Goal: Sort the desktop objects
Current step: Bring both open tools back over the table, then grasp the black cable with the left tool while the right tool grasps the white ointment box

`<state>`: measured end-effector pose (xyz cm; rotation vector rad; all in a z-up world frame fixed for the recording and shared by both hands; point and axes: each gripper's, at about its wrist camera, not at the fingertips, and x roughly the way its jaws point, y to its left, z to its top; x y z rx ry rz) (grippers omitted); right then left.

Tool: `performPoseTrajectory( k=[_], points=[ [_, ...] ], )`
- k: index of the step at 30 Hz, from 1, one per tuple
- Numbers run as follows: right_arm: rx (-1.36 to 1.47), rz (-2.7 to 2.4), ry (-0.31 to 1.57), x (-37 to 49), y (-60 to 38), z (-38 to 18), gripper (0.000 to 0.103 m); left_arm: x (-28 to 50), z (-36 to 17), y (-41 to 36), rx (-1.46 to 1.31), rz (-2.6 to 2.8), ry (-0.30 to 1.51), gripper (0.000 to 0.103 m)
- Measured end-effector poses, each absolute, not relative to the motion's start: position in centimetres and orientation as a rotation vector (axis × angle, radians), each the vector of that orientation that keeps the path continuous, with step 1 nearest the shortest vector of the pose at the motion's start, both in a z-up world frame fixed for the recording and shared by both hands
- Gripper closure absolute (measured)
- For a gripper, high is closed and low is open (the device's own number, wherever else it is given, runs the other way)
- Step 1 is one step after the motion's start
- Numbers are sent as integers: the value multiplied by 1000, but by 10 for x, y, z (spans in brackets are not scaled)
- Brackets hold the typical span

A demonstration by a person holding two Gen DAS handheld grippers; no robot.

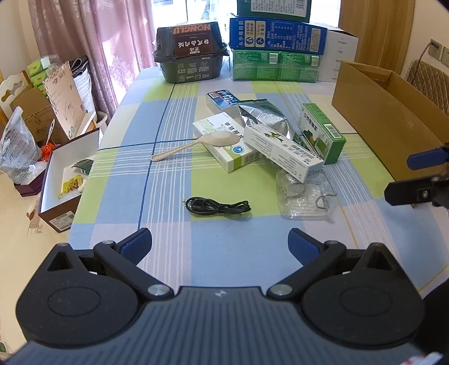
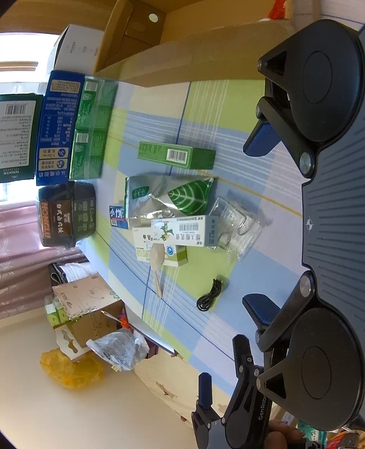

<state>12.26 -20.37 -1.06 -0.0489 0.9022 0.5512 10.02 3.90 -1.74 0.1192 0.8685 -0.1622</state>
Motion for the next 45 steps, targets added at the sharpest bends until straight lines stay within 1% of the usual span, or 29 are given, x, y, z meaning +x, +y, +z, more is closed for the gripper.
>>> performPoseTrajectory(
  k=[5, 10, 15, 17, 19, 21, 23, 24, 26, 30, 36, 39, 40, 42, 45],
  points=[
    [-66, 563, 899, 131, -194, -14, 2, 112, -22, 46, 104, -159, 875, 2],
    [-105, 580, 896, 141, -187, -18, 2, 125, -33, 48, 146, -217, 878, 2],
    [-152, 616, 908, 152, -181, -25, 2, 136, -48, 42, 313, -320, 892, 5],
    [-183, 639, 916, 158, -176, -27, 3, 140, -53, 38, 395, -372, 892, 9],
    [-219, 663, 924, 164, -171, -30, 3, 144, -57, 36, 469, -429, 892, 10],
    [-251, 686, 940, 174, -166, -33, 7, 149, -59, 35, 536, -485, 884, 13],
    [-276, 713, 966, 184, -161, -35, 14, 154, -59, 34, 593, -544, 873, 15],
    [-287, 728, 981, 190, -159, -37, 16, 156, -58, 34, 616, -573, 866, 16],
    [-317, 754, 1003, 200, -152, -38, 20, 164, -59, 33, 655, -623, 864, 23],
    [-364, 789, 1044, 218, -140, -41, 23, 177, -65, 32, 736, -716, 877, 26],
    [-355, 796, 1117, 241, -129, -50, 28, 192, -74, 27, 802, -826, 882, 36],
    [-337, 799, 1147, 250, -125, -55, 31, 199, -80, 24, 823, -863, 905, 45],
    [-337, 799, 1151, 252, -124, -56, 33, 201, -82, 23, 830, -871, 911, 52],
    [-337, 800, 1156, 255, -120, -59, 35, 204, -85, 23, 831, -874, 923, 58],
    [-334, 799, 1164, 259, -116, -63, 41, 206, -88, 25, 827, -881, 931, 62]
  ],
)
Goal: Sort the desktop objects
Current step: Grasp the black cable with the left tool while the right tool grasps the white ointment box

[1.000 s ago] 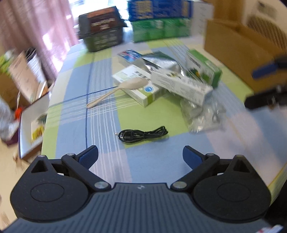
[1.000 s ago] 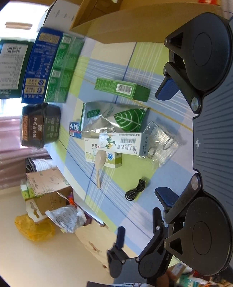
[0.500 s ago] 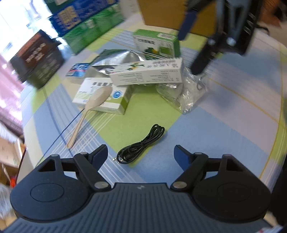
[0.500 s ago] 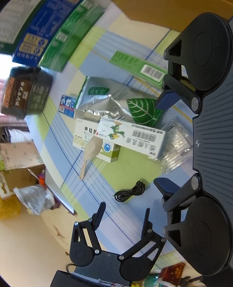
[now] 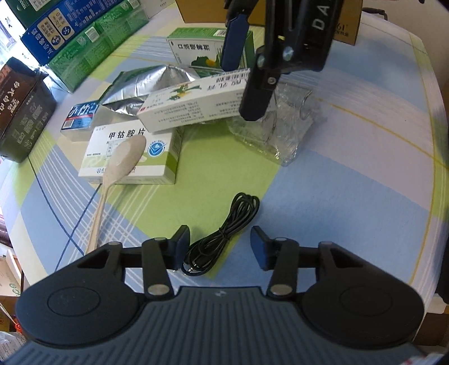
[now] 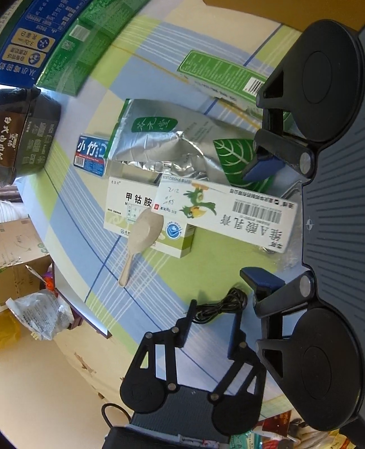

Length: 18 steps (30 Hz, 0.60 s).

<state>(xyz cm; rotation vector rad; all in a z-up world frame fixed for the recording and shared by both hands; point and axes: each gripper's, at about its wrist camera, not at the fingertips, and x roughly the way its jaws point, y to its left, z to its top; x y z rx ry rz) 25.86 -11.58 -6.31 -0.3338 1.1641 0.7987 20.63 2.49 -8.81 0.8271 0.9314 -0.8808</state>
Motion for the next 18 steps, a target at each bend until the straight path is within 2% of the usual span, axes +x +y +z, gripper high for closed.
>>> performPoseTrajectory(
  k=[8, 13, 18],
  points=[
    [-325, 772, 1196, 264, -110, -74, 61, 201, -86, 26, 780, -881, 962, 79],
    [-341, 752, 1174, 256, -113, -68, 66, 194, -82, 27, 717, -857, 1006, 89],
    [-345, 748, 1162, 228, -134, -53, 67, 175, -79, 25, 662, -802, 1066, 90]
  ],
)
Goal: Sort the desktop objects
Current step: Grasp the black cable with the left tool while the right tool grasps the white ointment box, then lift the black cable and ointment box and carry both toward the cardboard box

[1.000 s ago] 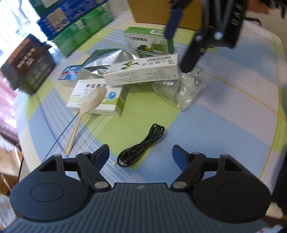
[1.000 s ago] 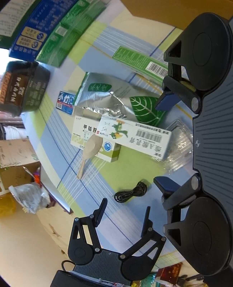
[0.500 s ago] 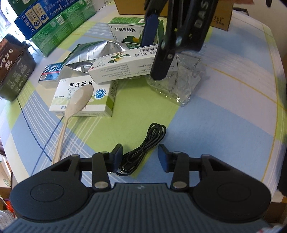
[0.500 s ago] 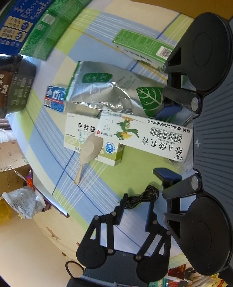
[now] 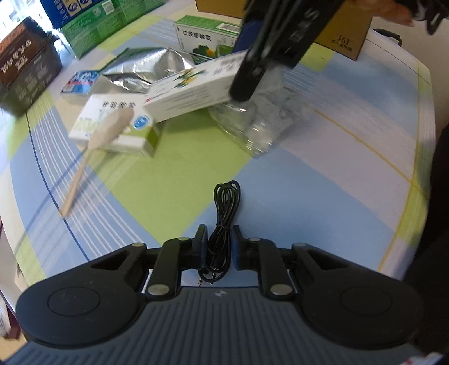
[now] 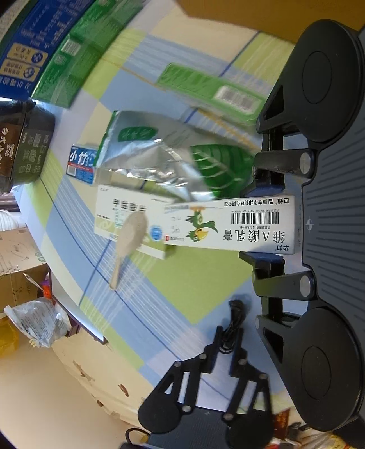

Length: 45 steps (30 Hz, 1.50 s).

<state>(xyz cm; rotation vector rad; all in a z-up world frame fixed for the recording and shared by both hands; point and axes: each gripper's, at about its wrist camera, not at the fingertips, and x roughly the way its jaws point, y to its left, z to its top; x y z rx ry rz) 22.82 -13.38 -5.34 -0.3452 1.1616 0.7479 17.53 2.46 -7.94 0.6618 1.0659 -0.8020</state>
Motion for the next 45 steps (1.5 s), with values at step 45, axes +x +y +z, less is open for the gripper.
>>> performPoseTrajectory(
  k=[45],
  points=[
    [-221, 566, 1169, 160, -241, -95, 46, 117, -84, -5, 481, -653, 1033, 93]
  ],
)
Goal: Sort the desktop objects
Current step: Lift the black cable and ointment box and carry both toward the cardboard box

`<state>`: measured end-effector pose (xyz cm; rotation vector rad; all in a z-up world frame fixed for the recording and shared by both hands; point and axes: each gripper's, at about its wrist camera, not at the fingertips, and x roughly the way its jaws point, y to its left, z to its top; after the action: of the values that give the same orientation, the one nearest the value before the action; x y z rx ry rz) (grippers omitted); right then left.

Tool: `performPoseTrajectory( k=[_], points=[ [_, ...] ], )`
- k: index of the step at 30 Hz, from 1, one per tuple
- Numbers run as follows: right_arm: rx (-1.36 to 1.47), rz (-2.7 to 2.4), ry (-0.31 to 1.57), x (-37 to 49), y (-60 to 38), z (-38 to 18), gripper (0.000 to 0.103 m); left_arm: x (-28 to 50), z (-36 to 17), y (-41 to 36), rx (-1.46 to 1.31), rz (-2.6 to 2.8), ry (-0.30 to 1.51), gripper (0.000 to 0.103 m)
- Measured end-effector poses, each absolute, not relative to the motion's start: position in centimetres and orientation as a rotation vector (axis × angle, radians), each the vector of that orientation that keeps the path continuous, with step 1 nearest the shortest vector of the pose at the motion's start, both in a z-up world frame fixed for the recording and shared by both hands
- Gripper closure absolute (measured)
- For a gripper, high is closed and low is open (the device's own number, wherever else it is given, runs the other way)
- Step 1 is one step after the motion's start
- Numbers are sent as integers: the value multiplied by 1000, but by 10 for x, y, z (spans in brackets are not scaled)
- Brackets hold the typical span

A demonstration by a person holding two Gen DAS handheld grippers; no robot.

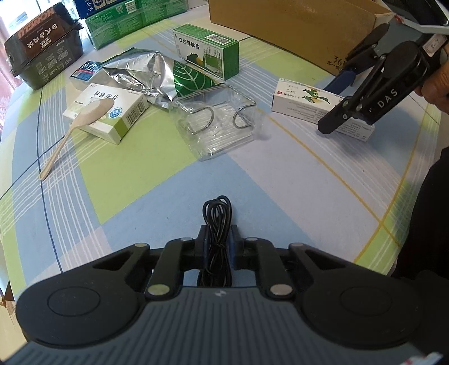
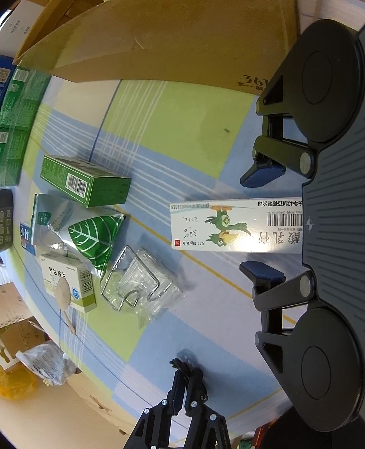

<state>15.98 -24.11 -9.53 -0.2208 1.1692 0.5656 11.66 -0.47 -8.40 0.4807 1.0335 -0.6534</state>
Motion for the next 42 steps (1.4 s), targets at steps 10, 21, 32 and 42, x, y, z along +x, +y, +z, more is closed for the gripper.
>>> performPoseTrajectory(
  k=[10, 21, 32, 42],
  points=[
    [-251, 546, 1141, 153, -243, -87, 67, 118, -69, -4, 452, -630, 1030, 94],
    [-202, 543, 1072, 138, -254, -43, 67, 112, -36, -11, 431, -595, 1014, 94],
    [-142, 520, 951, 121, -282, 27, 67, 107, 25, -61, 368, -605, 945, 94],
    [-104, 428, 845, 122, -345, 86, 67, 111, 77, -146, 332, -689, 865, 94]
  ],
)
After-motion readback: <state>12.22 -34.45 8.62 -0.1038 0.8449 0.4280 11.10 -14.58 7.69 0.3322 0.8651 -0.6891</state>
